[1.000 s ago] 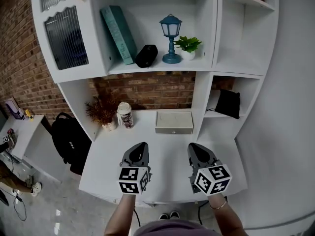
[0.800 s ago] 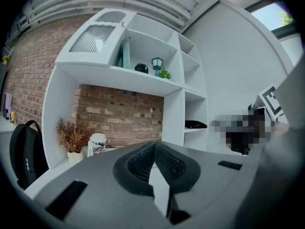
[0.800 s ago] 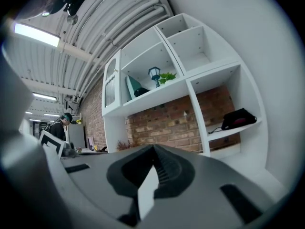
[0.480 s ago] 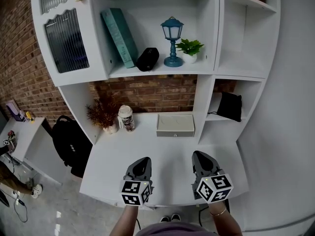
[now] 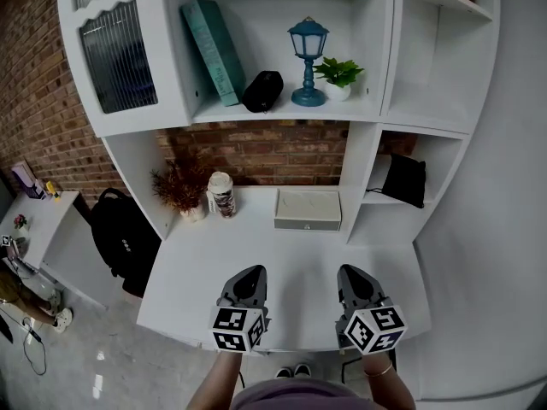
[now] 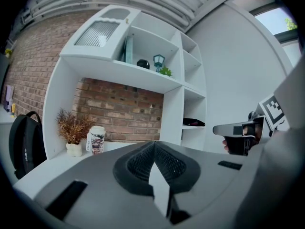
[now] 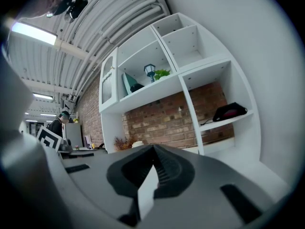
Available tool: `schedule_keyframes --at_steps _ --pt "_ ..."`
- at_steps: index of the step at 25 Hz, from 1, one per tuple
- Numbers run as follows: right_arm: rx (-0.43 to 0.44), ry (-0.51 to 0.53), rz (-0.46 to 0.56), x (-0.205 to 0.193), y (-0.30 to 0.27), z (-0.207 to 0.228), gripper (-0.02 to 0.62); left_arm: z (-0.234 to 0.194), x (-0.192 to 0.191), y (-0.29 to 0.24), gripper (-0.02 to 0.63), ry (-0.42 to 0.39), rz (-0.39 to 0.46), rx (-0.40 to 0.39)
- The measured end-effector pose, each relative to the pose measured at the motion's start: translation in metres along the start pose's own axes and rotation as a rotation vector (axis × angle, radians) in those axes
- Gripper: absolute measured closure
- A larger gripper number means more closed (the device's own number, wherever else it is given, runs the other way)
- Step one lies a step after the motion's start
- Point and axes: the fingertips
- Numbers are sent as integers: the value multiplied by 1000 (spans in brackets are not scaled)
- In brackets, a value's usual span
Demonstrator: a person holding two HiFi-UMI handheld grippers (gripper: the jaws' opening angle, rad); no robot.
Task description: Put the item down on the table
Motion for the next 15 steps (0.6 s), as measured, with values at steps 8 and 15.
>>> schedule_keyframes --at_steps 8,15 --pt "33 23 -30 -8 -2 -7 603 6 3 -1 606 12 19 -8" --pt "43 -2 -11 -13 1 -8 603 9 -4 0 604 4 0 -15"
Point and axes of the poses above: the fingertips, and each gripper's own axes: y backward along the fingers, z to its right, x out of its top, and after that the axes turned 12 degrees about x, right-handed
